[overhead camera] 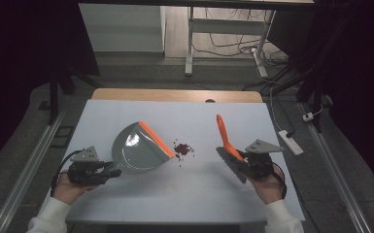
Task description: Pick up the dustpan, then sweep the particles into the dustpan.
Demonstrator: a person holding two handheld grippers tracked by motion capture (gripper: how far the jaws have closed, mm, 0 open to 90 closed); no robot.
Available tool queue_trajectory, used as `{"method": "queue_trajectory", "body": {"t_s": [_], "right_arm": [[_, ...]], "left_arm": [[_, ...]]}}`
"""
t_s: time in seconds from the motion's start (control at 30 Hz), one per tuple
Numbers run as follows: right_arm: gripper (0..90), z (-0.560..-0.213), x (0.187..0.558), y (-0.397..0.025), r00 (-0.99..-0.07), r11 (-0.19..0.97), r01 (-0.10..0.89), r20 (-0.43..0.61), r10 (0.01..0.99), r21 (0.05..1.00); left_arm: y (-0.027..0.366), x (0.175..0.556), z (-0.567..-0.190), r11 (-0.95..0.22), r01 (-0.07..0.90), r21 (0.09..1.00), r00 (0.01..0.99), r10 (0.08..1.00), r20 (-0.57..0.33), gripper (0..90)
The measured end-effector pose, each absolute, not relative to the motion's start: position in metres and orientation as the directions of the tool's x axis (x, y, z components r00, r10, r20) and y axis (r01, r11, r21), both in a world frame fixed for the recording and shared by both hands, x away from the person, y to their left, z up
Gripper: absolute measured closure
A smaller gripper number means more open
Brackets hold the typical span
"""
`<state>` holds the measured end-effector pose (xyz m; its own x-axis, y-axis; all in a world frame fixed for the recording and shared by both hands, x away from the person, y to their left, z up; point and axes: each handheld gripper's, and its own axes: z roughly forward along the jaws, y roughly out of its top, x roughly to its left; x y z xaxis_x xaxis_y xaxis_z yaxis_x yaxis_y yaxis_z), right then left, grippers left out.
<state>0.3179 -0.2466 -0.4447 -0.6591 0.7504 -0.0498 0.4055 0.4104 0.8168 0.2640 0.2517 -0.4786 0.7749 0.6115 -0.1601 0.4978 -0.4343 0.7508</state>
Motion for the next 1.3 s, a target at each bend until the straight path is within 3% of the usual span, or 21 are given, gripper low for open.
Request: {"method": "queue_trajectory", "body": {"t_s": [0.23,0.7,1.3], "right_arm": [[70.1,-0.445,0.32,-0.245,-0.658,0.406,0.407,-0.045,0.752,0.818],[70.1,-0.439,0.328,-0.24,-0.662,0.404,0.389,-0.054,0.748,0.828],[70.1,-0.424,0.363,-0.197,-0.684,0.391,0.381,-0.029,0.728,0.838]], "left_arm": [[0.235,0.258,-0.471,-0.482,0.466,0.742,0.807,0.575,-0.133,61.9],[0.237,0.26,-0.478,-0.524,0.491,0.696,0.799,0.59,-0.12,61.9],[0.24,0.263,-0.483,-0.546,0.516,0.66,0.797,0.588,-0.136,61.9]]}}
